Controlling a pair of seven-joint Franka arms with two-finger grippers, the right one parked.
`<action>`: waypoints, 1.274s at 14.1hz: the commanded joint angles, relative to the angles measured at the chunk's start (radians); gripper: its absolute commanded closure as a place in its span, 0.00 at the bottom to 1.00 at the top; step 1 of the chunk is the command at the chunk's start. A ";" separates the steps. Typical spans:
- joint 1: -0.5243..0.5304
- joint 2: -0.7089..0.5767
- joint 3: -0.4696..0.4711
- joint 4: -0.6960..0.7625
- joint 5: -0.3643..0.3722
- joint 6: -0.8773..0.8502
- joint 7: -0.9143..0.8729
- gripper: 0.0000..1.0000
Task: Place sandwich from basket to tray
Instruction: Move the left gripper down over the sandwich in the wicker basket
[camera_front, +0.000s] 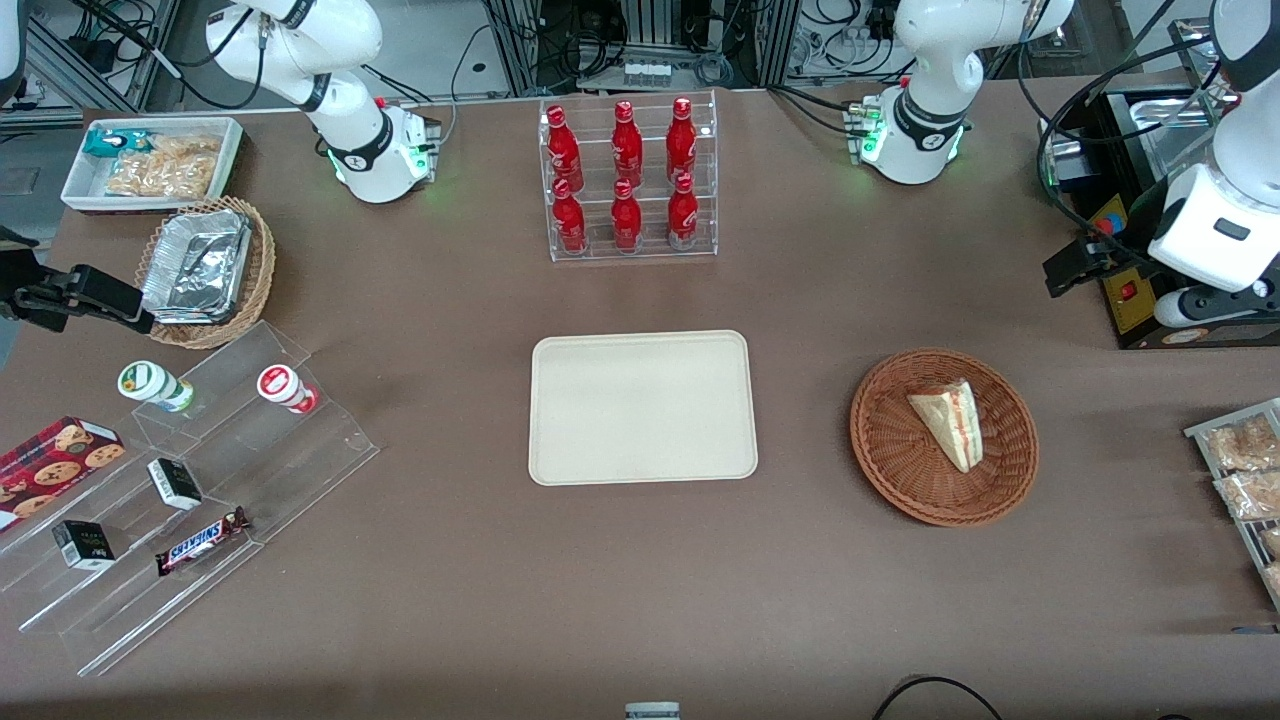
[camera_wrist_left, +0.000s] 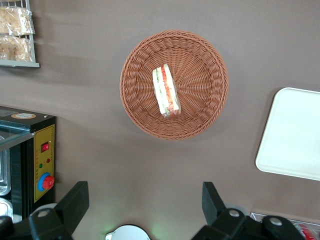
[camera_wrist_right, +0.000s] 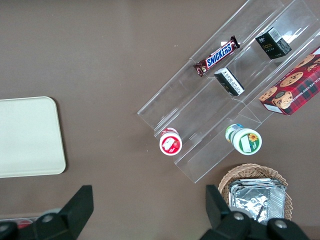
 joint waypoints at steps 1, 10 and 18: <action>-0.001 -0.017 -0.001 -0.012 0.006 -0.018 0.007 0.00; 0.010 0.050 0.009 -0.318 0.023 0.276 0.007 0.00; 0.010 0.193 0.013 -0.501 0.024 0.612 -0.287 0.00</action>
